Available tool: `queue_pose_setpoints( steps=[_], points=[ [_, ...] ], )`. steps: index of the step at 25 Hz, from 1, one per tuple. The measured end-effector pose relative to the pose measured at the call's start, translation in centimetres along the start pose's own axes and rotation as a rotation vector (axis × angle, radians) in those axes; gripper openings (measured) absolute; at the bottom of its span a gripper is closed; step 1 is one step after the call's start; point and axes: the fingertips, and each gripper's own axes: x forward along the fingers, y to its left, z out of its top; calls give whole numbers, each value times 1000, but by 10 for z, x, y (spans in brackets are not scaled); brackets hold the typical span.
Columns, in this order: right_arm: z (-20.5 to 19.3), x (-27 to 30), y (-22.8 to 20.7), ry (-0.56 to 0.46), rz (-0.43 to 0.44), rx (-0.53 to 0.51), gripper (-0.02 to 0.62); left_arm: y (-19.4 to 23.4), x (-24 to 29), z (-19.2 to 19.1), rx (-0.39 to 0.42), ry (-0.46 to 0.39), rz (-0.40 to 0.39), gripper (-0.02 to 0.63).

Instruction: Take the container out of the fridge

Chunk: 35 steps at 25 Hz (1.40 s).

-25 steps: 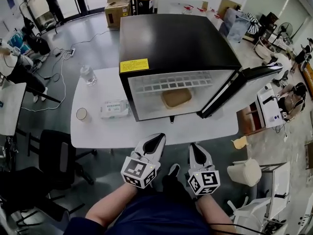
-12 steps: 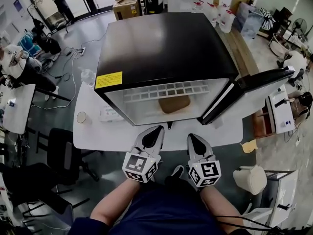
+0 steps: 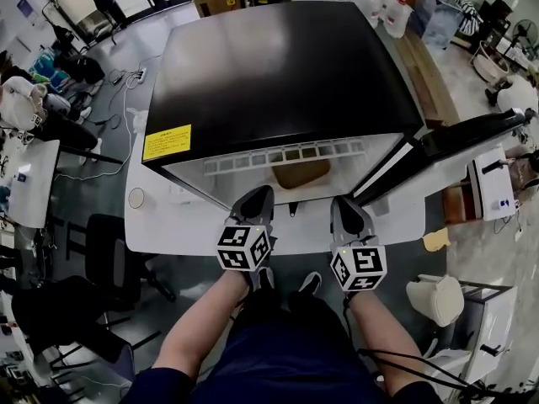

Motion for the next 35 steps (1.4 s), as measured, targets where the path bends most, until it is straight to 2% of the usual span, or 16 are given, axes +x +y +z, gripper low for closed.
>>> queue_pose_setpoints(
  steps=[2,7,10,12,14,17,21,24,28,33,35],
  points=[
    [-4,7,-4,6,-23,13,6,15,17,-16,-57,56,3,3],
    [-17,8,-2,36,-64,34,6,32,53,-56,-188,210,-53,7],
    [-25,1,-10,48,-105,56,6,27,73,-74,-249,274,-86,69],
    [-31,-4,-15,52,-129,76,6,27,83,-86,-334,305,-92,106],
    [-39,-7,-17,60,-149,98,6,33,89,-96,-444,324,-74,141],
    [-49,-10,-16,70,-166,128,6,43,95,-102,-618,318,-62,147],
    [-52,-15,-15,69,-173,143,6,48,102,-103,-763,289,-68,146],
    [-53,-18,-18,66,-184,153,6,48,107,-106,-817,282,-70,142],
    [-53,-24,-18,63,-197,164,6,46,105,-109,-853,281,-67,95],
    [-56,-29,-18,67,-203,168,6,43,102,-108,-853,269,-62,78],
    [-59,-32,-18,72,-206,171,6,41,100,-108,-841,275,-59,53]
  ],
)
